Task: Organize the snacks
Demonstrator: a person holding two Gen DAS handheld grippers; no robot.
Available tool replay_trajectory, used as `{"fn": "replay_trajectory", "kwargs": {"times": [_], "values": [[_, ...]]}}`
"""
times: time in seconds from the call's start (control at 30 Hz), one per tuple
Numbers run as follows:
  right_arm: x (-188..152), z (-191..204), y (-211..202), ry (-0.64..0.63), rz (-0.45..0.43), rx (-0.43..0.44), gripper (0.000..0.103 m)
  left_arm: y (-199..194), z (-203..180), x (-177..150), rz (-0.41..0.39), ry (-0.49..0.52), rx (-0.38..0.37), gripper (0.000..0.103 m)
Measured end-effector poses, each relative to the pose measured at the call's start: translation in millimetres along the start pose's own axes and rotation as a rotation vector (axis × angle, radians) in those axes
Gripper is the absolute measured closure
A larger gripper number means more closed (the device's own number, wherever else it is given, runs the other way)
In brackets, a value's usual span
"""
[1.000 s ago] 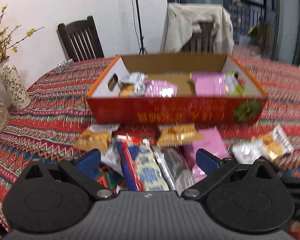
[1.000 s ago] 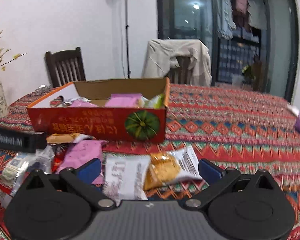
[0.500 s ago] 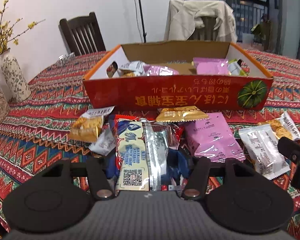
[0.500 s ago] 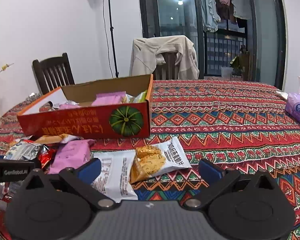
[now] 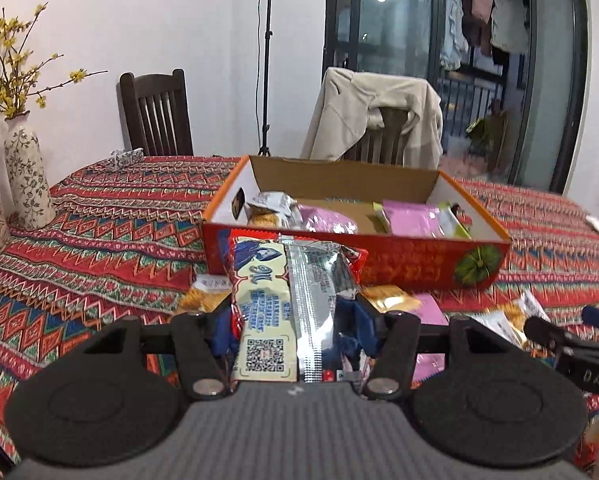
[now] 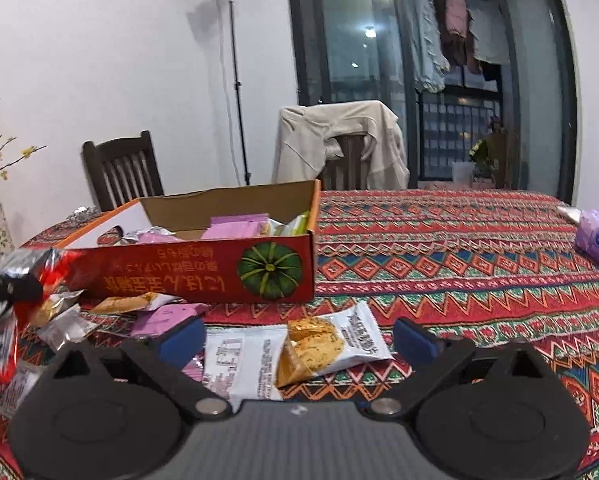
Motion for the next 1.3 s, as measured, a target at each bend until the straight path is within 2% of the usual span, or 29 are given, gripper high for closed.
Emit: {"fn": "replay_trajectory", "kwargs": {"times": [0.03,0.1,0.23,0.27,0.37,0.67,0.7,0.83,0.93,1.03,1.23,1.3], "values": [[-1,3,0,-0.013,-0.003,0.006,0.018,1,5,1,-0.011,-0.003,0.000,0.044],[-5,9,2,-0.049,0.000,0.005,0.022,5,15,4,-0.038,-0.011,-0.008,0.044],[-14,24,6,-0.130,0.003,0.008,0.045,17,27,2,-0.084,-0.037,-0.038,0.044],[-16,27,6,-0.149,0.007,0.013,0.047,21,29,-1,-0.089,-0.051,-0.053,0.044],[-19,33,7,-0.174,0.016,0.027,0.046,31,32,-10,-0.090,-0.089,-0.104,0.044],[-34,42,31,-0.233,0.169,-0.017,0.047,23,37,-17,-0.118,-0.106,-0.127,0.043],[-36,40,36,-0.233,0.194,-0.035,0.046,24,37,-18,-0.115,-0.108,-0.133,0.043],[-35,32,36,-0.165,0.214,-0.015,0.046,22,34,-19,-0.120,-0.100,-0.133,0.043],[-36,33,34,-0.167,0.211,0.000,0.059,21,33,-20,-0.123,-0.100,-0.132,0.043],[-36,35,32,-0.187,0.190,-0.018,0.061,19,34,-19,-0.134,-0.105,-0.129,0.043],[-25,33,13,-0.169,0.066,-0.014,0.062,20,32,-20,-0.130,-0.096,-0.119,0.043],[-21,31,10,-0.154,0.050,-0.017,0.062,21,30,-20,-0.128,-0.091,-0.117,0.043]]}}
Point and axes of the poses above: each gripper's, at about its wrist camera, not at the fingertips, and y roughly the way its jaws point, z to its left, x to its top, the point moved 6 cm from there along y, roughly the way its jaws point, and after that the axes turned 15 degrees about y, right-handed, at the moved point
